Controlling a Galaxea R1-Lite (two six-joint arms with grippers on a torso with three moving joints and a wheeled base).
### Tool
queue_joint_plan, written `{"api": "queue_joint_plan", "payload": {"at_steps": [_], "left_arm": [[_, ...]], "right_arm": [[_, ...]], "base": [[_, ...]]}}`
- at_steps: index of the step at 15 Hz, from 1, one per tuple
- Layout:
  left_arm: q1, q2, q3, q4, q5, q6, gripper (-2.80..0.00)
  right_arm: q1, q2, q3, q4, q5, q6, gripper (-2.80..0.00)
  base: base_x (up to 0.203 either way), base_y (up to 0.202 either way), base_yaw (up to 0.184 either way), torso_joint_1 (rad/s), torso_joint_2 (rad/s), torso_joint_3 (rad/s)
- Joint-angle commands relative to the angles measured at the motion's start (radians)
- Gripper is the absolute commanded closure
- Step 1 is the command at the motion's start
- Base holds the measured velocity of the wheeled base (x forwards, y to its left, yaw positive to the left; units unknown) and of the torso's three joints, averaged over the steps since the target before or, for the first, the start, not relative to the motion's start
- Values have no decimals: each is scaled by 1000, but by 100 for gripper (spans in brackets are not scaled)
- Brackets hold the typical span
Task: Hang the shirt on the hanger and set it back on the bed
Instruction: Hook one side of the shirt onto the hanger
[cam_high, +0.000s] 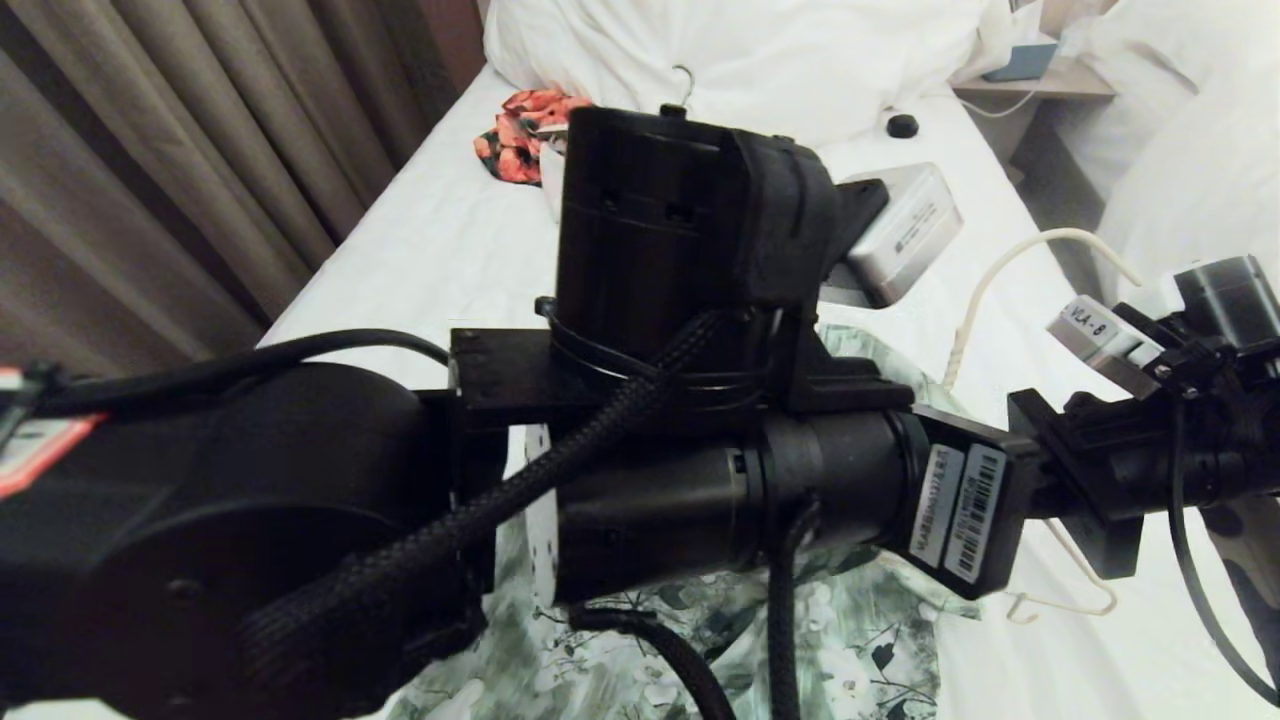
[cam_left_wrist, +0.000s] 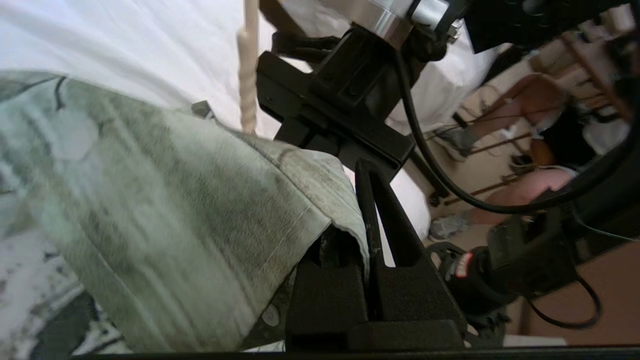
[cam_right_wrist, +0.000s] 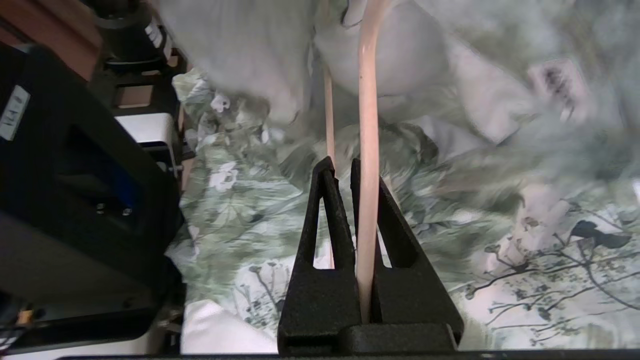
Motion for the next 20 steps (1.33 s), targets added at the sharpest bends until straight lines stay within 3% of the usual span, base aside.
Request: {"api": "queue_joint_plan", "payload": {"at_steps": [1,2,7,11,16,19,20], "left_arm": [[-17,14,4,-6,25,0,0],[-17,7,5,-6,25,-3,-280],[-18,-11,6,-9,27,0,-280],[-45,-74,105,-8,30,-5,-280],[-111,-163,172,48,111,-2,-280],[-139,-194,281,59,149,-7,-280],[-141,-216,316,59,163,-7,0]], "right_arm": [[-2,1,12,-4,6,-3,0],[-3,-3,16,-4,6,-3,0],[-4,-35,19,-5,25,-2,0],[-2,-47,20,-52,28,0,0],[0,-46,20,-61,29,3,0],[-7,-65,20,-61,29,4,0],[-7,-67,20,-60,29,3,0]], "base": [[0,0,0,0,0,0],[0,0,0,0,0,0],[0,0,0,0,0,0],[0,0,0,0,0,0],[0,0,0,0,0,0],[0,0,0,0,0,0],[0,0,0,0,0,0]]}}
